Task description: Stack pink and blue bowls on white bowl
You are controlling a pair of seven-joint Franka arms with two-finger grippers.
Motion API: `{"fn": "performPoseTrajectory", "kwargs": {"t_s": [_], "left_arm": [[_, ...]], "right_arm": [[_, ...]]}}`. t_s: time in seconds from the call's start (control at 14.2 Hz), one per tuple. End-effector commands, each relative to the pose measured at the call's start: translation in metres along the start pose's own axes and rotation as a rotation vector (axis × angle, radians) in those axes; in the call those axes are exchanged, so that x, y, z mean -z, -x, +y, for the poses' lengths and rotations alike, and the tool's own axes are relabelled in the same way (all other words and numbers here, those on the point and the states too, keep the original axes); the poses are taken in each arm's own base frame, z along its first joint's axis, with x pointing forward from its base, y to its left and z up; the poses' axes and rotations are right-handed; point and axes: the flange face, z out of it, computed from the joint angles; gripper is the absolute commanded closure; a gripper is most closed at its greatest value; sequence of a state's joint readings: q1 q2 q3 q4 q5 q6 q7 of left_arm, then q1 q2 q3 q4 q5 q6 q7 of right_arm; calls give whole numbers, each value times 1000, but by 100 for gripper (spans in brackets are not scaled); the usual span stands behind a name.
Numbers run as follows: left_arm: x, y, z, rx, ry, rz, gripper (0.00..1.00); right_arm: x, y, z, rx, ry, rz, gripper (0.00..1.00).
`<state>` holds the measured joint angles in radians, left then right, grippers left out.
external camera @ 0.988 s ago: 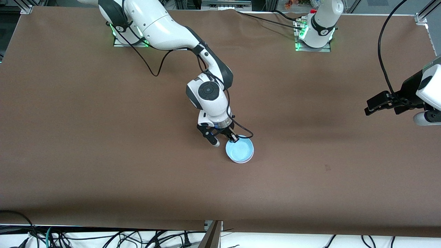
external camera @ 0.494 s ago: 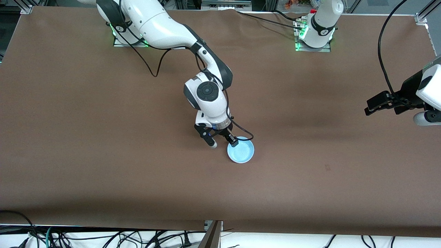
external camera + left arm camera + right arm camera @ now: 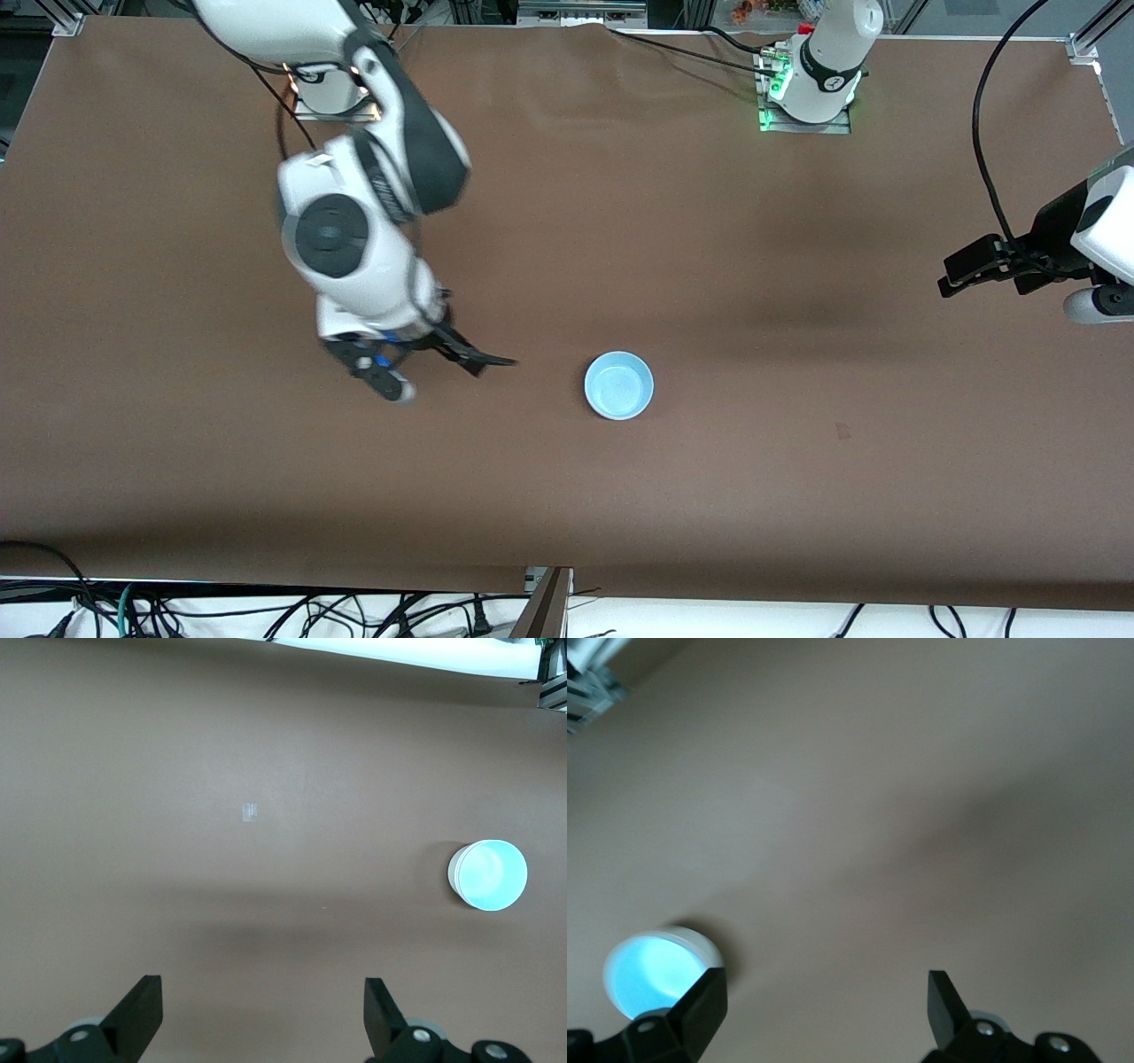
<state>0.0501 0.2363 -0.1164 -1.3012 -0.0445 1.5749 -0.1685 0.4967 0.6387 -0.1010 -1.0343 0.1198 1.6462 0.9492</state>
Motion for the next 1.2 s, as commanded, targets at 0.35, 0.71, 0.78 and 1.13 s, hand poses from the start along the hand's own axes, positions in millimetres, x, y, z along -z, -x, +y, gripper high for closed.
{"fn": "performPoseTrajectory", "kwargs": {"t_s": [0.35,0.71,0.78,1.13], "left_arm": [[1,-6,-1,-65,-74,22,0],[3,-7,-8,-169,-120,22,0],[3,-7,-8,-172,-128,23,0],[2,-6,-7,-163,-119,23,0]], "right_arm": [[73,-15,206,372,29,-138,0],[84,-10,270,468,36,-100,0],[85,-6,273,477,53,-70,0],[98,-10,266,493,61,-32,0]]}}
